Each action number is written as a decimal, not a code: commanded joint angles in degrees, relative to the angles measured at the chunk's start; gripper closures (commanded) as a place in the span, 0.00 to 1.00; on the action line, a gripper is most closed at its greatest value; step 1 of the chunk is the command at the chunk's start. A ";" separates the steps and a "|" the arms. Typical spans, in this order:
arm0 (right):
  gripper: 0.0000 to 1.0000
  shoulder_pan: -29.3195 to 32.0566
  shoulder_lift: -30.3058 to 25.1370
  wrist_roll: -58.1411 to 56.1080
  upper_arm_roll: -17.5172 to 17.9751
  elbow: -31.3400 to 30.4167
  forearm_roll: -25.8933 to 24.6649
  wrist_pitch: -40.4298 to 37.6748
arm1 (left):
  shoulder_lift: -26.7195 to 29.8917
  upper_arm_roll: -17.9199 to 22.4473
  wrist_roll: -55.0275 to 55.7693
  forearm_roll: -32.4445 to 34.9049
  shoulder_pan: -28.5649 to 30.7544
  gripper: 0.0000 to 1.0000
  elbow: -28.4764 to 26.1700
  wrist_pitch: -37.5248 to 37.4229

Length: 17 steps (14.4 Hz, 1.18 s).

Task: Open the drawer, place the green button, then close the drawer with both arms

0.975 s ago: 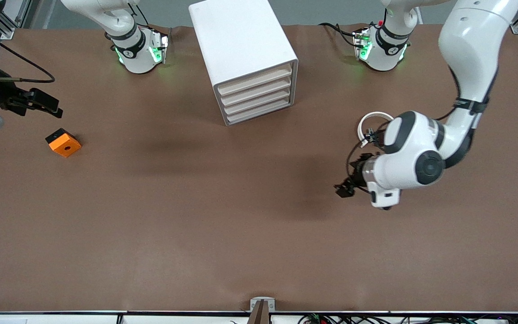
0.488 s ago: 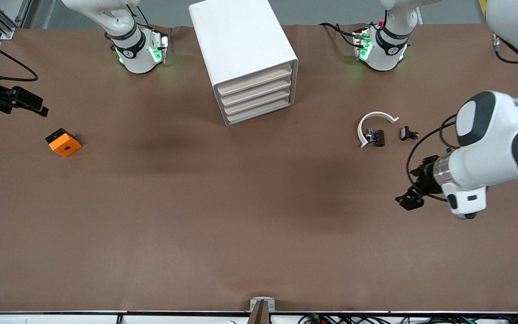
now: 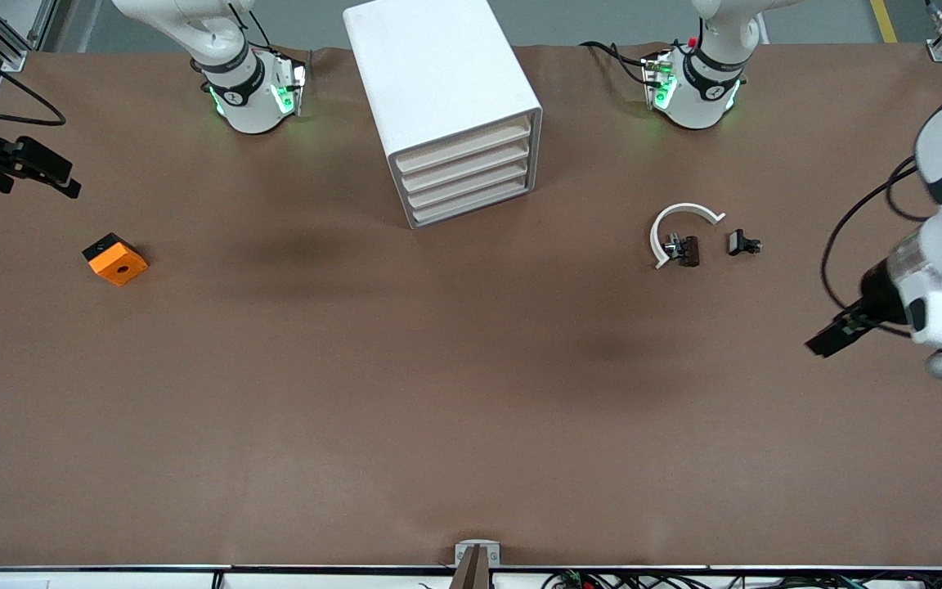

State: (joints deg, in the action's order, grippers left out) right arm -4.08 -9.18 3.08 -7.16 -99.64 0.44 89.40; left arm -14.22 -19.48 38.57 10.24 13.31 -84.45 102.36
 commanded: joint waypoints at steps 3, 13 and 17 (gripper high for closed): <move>0.00 1.00 0.21 -0.62 0.84 3.65 -0.97 -1.07 | 11.48 9.87 -13.84 -3.54 -5.56 0.00 -5.90 -7.25; 0.00 0.91 1.01 -0.44 0.84 5.68 -0.97 -1.16 | 20.02 15.88 -30.47 -10.85 -8.39 0.00 -10.82 -11.39; 0.00 1.09 1.01 -0.44 0.75 6.20 -0.97 -0.99 | 20.46 13.52 -32.06 -10.41 -8.30 0.00 -11.53 -12.10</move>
State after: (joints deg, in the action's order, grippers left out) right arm -4.07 -8.84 3.08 -7.15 -95.32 0.34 89.19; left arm 4.62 -4.52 7.55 0.14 5.05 -94.54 90.76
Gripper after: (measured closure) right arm 0.000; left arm 0.000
